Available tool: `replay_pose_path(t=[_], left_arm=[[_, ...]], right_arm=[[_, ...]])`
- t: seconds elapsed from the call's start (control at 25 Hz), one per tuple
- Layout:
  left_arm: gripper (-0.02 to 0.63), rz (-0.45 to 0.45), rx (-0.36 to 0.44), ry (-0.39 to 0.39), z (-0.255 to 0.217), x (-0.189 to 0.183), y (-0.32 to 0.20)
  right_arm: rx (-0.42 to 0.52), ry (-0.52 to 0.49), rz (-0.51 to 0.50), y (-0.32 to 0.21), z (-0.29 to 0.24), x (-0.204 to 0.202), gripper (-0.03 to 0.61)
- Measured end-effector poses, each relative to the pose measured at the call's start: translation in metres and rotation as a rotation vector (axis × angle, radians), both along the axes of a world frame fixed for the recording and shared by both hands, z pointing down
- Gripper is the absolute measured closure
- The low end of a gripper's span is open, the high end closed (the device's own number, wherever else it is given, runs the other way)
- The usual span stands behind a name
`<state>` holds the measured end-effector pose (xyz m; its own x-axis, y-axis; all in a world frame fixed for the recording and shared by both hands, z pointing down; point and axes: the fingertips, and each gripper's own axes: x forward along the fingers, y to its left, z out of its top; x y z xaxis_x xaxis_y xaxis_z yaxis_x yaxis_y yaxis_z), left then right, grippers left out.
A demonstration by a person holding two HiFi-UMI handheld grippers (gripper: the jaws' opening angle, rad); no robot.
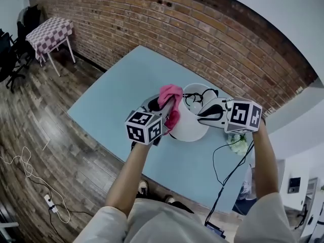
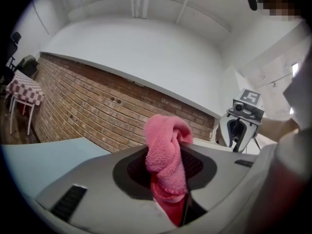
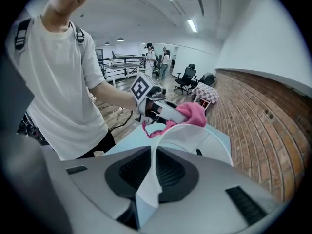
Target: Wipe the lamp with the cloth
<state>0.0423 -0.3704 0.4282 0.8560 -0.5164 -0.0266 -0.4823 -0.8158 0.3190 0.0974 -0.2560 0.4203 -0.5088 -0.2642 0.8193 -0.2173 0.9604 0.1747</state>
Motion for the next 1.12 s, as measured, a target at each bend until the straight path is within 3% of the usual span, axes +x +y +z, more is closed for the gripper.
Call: replay_pose_path(t=[0.4, 0.6, 0.76, 1.12], left_arm=[[0.466, 0.206, -0.007, -0.079, 0.030, 0.037, -0.054], [0.466, 0.282, 0.029, -0.174, 0.060, 0.058, -0.073], [0.466, 0.353, 0.044, -0.180, 0.075, 0.062, -0.075], [0.480, 0.315, 0.098, -0.224, 0.088, 0.043, -0.059]], right_arm=[[-0.015, -0.015, 0.051, -0.002, -0.005, -0.003, 0.515], [-0.033, -0.018, 0.057, -0.002, -0.007, -0.002, 0.515], [-0.042, -0.023, 0.055, -0.001, -0.006, 0.000, 0.514], [-0.071, -0.021, 0.044, -0.002, -0.004, 0.000, 0.514]])
